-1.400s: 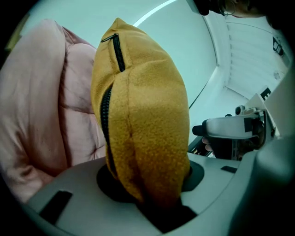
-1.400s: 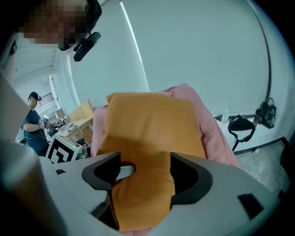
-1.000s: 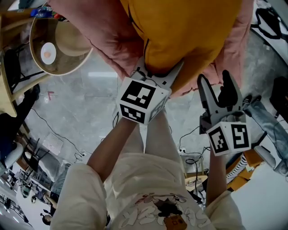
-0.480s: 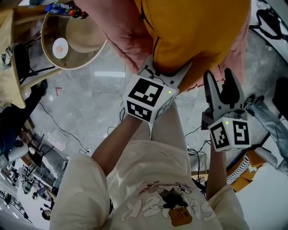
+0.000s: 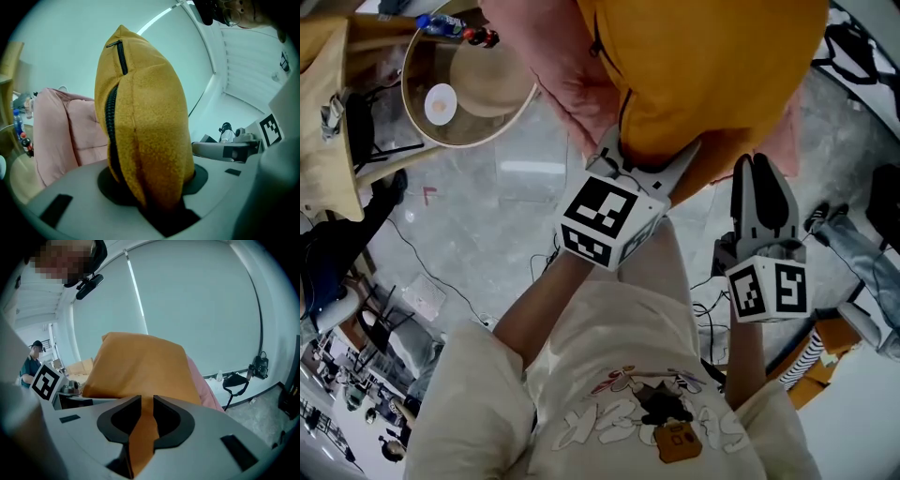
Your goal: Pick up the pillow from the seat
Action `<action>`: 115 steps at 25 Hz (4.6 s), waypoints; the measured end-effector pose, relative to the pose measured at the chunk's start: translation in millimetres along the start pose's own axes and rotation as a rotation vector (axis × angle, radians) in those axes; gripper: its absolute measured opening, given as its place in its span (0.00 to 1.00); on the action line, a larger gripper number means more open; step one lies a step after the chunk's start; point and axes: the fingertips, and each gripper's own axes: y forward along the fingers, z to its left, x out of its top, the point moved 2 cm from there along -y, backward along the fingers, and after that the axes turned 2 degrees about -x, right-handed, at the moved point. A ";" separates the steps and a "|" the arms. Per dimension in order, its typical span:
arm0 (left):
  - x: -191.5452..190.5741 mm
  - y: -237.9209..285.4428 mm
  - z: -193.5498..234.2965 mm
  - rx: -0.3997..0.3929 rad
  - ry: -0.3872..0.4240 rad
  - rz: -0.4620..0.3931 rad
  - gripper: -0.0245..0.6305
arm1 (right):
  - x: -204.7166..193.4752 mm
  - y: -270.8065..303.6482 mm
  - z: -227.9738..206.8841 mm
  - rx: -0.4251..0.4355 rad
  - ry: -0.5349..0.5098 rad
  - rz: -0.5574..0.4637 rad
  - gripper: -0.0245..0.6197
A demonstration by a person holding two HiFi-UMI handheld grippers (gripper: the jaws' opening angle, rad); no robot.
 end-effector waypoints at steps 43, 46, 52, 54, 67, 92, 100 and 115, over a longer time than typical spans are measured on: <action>52.0 -229.5 -97.3 0.306 0.064 -0.203 0.33 | 54.1 -155.2 113.0 0.193 -0.053 -0.265 0.07; 52.8 -242.2 -104.1 0.333 0.084 -0.223 0.33 | 49.4 -161.8 120.1 0.222 -0.051 -0.273 0.07; 48.4 -264.9 -111.3 0.345 0.078 -0.237 0.33 | 44.5 -178.5 130.8 0.230 -0.035 -0.290 0.07; 47.9 -271.5 -110.5 0.332 0.077 -0.235 0.33 | 45.0 -183.3 135.3 0.217 -0.039 -0.298 0.07; 44.8 -322.5 -90.3 0.202 0.110 -0.182 0.33 | 34.9 -201.5 201.6 0.089 -0.003 -0.315 0.07; 47.2 -341.6 -59.0 0.088 0.239 -0.133 0.34 | 14.0 -213.1 258.7 -0.124 0.017 -0.357 0.07; 41.4 -333.7 -72.8 0.053 0.265 -0.118 0.34 | 10.0 -221.9 249.9 -0.173 -0.018 -0.339 0.07; 33.7 -336.3 -73.6 0.030 0.303 -0.069 0.35 | 1.2 -220.0 250.4 -0.203 0.031 -0.345 0.07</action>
